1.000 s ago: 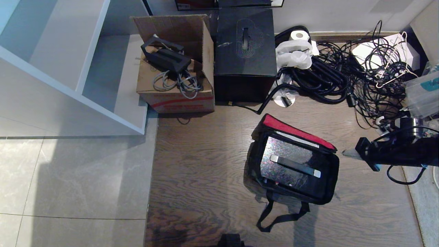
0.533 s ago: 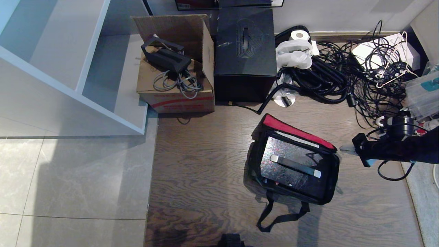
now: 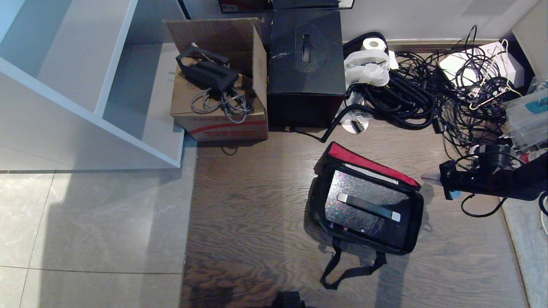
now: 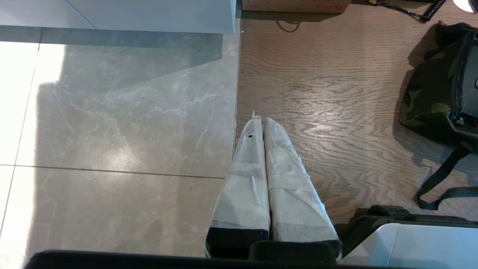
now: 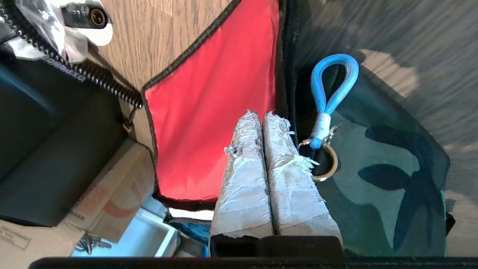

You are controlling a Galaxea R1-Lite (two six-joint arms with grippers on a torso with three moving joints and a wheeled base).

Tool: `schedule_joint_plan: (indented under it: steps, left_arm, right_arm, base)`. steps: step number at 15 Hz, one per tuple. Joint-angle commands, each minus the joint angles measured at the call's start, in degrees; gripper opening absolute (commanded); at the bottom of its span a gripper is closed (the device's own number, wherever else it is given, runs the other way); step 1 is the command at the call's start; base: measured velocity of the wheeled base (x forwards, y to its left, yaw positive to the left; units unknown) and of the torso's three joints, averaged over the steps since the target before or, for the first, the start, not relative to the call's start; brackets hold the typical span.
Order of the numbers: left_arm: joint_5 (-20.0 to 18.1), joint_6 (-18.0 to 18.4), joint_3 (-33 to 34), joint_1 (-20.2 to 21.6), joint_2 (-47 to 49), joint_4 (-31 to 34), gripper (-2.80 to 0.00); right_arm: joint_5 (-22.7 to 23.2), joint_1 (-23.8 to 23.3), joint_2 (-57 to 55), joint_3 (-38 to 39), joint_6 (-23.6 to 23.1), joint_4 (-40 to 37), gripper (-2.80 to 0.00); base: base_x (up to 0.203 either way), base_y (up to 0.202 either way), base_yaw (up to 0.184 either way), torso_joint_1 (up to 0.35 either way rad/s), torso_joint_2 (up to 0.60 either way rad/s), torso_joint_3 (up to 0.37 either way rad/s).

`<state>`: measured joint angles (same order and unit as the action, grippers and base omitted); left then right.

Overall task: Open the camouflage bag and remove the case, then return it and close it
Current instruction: Close the top of the storage box

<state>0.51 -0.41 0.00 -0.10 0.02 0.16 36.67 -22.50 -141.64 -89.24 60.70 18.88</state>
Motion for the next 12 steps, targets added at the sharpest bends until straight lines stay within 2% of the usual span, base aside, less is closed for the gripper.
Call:
schedule_joint_plan:
  steps: [1,6,8,12]
  left_arm:
    - [0.0,0.0,0.0,0.0,0.0,0.0,-2.80]
    - [0.0,0.0,0.0,0.0,0.0,0.0,-2.80]
    - [0.0,0.0,0.0,0.0,0.0,0.0,-2.80]
    - [0.0,0.0,0.0,0.0,0.0,0.0,-2.80]
  right_arm:
    - [0.3,-0.3,-2.2,-1.9,0.3,0.3,-2.80]
    - [0.5,-0.1,-4.3,-2.8,0.1,-0.2,-2.80]
    - [0.8,-0.1,-4.9,-3.0,-0.4,0.4,0.00]
    - [0.7,0.0,-6.6,-4.2,0.4,0.3,0.00]
  base:
    - [0.000,0.000,0.000,0.000,0.00,0.000]
    - [0.000,0.000,0.000,0.000,0.00,0.000]
    - [0.000,0.000,0.000,0.000,0.00,0.000]
    - [0.000,0.000,0.000,0.000,0.00,0.000]
